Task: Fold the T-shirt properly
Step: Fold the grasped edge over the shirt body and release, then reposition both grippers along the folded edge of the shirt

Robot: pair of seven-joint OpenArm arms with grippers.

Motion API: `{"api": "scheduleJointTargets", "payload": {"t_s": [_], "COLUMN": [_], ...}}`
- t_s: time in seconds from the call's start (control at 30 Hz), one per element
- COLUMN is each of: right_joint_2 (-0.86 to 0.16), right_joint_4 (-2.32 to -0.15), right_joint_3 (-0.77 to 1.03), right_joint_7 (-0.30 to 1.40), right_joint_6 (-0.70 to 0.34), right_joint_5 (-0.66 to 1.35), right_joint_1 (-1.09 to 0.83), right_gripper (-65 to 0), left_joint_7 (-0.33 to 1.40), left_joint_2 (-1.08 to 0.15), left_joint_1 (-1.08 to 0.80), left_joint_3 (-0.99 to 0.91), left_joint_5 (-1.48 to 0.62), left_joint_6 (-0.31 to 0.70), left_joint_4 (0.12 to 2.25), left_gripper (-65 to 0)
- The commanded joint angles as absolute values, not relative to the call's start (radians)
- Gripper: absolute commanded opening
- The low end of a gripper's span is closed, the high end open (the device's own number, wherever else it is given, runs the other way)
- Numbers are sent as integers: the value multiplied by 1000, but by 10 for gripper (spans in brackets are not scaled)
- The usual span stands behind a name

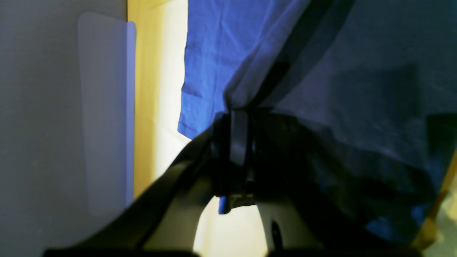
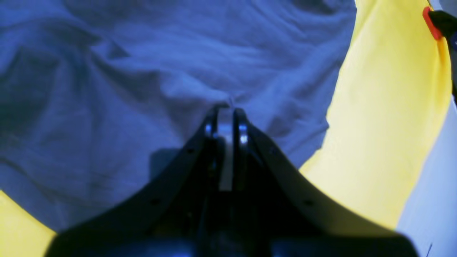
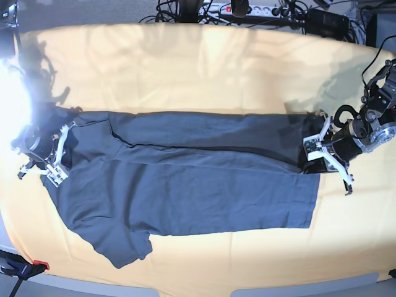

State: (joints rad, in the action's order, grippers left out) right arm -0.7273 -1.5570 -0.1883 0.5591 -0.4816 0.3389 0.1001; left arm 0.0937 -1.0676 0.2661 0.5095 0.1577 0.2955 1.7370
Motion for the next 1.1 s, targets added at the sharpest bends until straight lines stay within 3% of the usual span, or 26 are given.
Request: {"api": "scheduleJointTargets", "payload": {"t_s": [0.0, 0.13, 0.17, 0.27, 0.33, 0.5, 0.63, 0.77, 0.97, 1.07], "right_joint_2": [-742, -720, -720, -721, -721, -764, -822, -854, -866, -865], "right_joint_4": [-1568, -1568, -1568, -1568, -1568, -1589, -1614, -1615, -1617, -1617], "right_joint_3": [-177, -177, -177, -177, -177, -176, -176, -176, -176, -176], "right_joint_7": [535, 514, 512, 597, 693, 781, 894, 1013, 1033, 1023], "right_joint_6": [-477, -442, -429, -383, -418, -527, -652, -690, -698, -698], "right_joint_5": [334, 274, 255, 249, 312, 453, 673, 862, 908, 905], "right_joint_1": [125, 133, 133, 164, 203, 247, 246, 229, 114, 74], "right_gripper": [-650, -650, -595, -278, -234, -234, -235, -280, -280, -280], "left_joint_7": [83, 83, 83, 136, 183, 278, 313, 316, 323, 310], "left_joint_2": [-1089, -1072, -1069, -1066, -1067, -1105, -1182, -1233, -1232, -1225], "left_joint_1": [286, 286, 286, 319, 354, 399, 399, 387, 226, 140], "left_joint_3": [495, 495, 495, 495, 495, 495, 495, 495, 495, 495], "left_joint_5": [157, 157, 158, 139, 57, -62, -187, -316, -140, -17], "left_joint_6": [275, 274, 263, 217, 205, 294, 527, 698, 698, 554], "left_joint_4": [1745, 1745, 1745, 1745, 1745, 1766, 1819, 1861, 1863, 1863], "left_gripper": [-650, -650, -580, -289, -191, -184, -184, -184, -184, -184]}}
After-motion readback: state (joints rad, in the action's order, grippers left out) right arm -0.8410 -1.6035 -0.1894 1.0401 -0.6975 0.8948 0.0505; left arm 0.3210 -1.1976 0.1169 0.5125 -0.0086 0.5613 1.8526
